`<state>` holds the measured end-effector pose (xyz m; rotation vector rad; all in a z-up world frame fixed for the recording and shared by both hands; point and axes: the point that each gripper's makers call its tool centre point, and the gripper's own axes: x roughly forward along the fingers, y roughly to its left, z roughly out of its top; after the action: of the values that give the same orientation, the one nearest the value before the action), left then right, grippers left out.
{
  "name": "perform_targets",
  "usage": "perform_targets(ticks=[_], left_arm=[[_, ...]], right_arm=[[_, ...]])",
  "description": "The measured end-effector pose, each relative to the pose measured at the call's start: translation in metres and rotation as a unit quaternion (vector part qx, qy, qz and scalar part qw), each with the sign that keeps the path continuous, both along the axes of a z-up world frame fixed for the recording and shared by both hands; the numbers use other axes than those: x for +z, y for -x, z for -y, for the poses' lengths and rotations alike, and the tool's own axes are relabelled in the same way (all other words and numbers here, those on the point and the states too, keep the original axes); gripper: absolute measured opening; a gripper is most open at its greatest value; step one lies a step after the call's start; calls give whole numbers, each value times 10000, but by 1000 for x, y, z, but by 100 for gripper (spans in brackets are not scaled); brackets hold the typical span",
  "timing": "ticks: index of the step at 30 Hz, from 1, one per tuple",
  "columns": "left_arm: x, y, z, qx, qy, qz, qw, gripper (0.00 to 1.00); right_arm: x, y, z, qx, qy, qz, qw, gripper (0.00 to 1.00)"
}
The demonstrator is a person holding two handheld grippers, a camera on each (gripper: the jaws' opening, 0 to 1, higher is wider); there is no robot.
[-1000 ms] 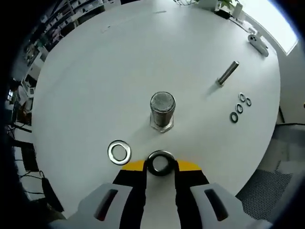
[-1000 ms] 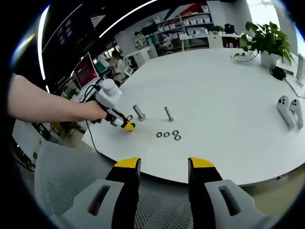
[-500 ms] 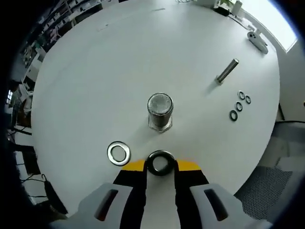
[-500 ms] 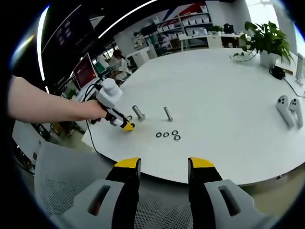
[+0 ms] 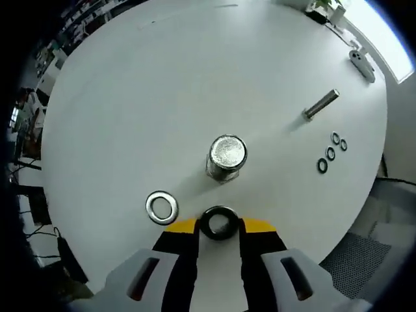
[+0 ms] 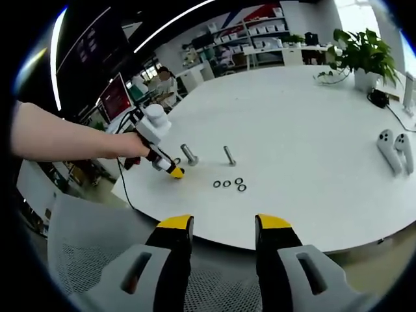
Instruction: Place the washer onto the threaded stud by aligning its center hole with the stud, sliding it down to the base, and recovering from edge contact or off-axis alignment until the washer reaches the visible bottom stop.
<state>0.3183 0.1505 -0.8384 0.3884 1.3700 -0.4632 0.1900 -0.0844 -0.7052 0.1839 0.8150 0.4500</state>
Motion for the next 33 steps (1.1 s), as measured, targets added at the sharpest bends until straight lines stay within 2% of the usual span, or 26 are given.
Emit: perform_targets(ticks=[4, 14, 19, 25, 33], left_arm=[[0, -2, -1, 62, -32, 28, 10000, 22], [0, -2, -1, -95, -8, 15, 10000, 20], [1, -2, -2, -118, 76, -135, 9998, 19], [3, 1, -1, -251, 10, -82, 9997, 19], [14, -6, -7, -499, -52, 77, 9987, 18]], right_arm=[[0, 0, 0, -3, -1, 3, 10000, 40], [0, -1, 1, -16, 19, 1, 10000, 40], [-1, 0, 1, -8, 14, -8, 10000, 40], [0, -1, 2, -33, 6, 8, 10000, 40], [0, -1, 1, -21, 6, 12, 10000, 39]])
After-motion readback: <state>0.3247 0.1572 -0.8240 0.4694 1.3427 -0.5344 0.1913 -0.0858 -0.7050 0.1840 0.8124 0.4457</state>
